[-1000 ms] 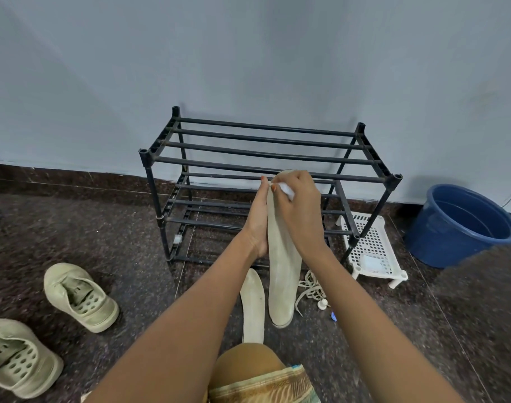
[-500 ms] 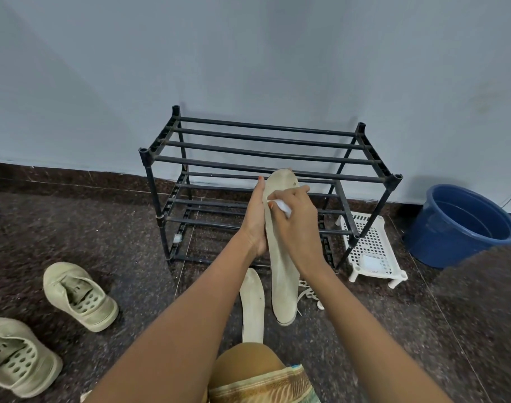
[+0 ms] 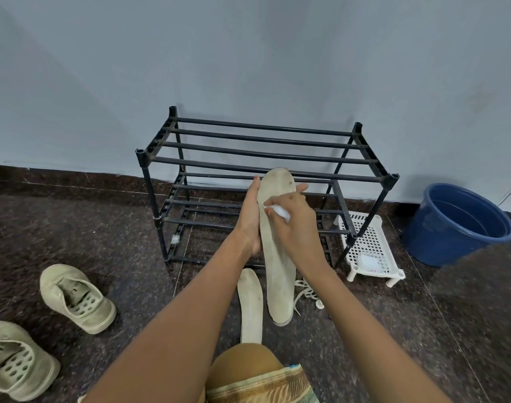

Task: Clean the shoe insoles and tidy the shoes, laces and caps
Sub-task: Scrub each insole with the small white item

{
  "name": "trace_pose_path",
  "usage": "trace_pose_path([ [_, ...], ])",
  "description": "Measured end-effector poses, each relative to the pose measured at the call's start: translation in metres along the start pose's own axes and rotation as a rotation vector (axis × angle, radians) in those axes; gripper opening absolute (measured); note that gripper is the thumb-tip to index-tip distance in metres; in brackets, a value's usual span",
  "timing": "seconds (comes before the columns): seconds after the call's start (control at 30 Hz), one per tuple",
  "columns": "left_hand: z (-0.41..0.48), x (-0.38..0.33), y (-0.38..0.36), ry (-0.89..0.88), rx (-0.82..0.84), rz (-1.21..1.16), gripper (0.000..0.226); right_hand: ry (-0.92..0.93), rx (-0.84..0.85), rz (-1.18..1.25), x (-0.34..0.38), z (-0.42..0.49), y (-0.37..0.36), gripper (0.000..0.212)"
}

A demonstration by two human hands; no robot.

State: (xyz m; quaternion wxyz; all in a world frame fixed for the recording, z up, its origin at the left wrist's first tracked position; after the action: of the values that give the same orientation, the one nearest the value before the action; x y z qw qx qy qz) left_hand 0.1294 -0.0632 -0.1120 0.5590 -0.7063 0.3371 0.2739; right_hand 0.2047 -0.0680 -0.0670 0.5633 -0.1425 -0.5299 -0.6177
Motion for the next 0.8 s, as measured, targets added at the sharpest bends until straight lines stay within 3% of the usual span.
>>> trace_pose_path([
  [0.17,0.003,0.000,0.000,-0.006,0.016,-0.070,0.079,-0.004,0.043,-0.012,0.000,-0.007,0.000,0.015],
  [0.47,-0.001,-0.001,-0.001,-0.016,-0.036,-0.037,0.071,-0.003,-0.111,-0.135,-0.005,0.008,0.005,0.015],
  [0.63,-0.003,-0.005,-0.005,-0.045,-0.018,-0.123,0.076,-0.035,-0.038,0.031,0.005,-0.007,-0.001,0.013],
  [0.8,-0.004,-0.006,-0.006,-0.053,0.002,-0.143,0.075,-0.003,0.027,-0.044,0.008,-0.009,0.001,0.013],
])
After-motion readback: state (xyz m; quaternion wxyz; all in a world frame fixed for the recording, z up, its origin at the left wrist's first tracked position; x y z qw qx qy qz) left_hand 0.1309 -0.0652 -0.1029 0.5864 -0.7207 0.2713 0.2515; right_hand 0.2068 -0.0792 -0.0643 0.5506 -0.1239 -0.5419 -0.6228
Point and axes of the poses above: each hand's wrist, its own z-axis towards the middle knuckle, its own y-axis out of the back of the hand, x = y × z, the point moved 4 cm from there along z, towards the middle knuckle, and after that the axes turned 4 degrees about z, right-handed, at the moved point
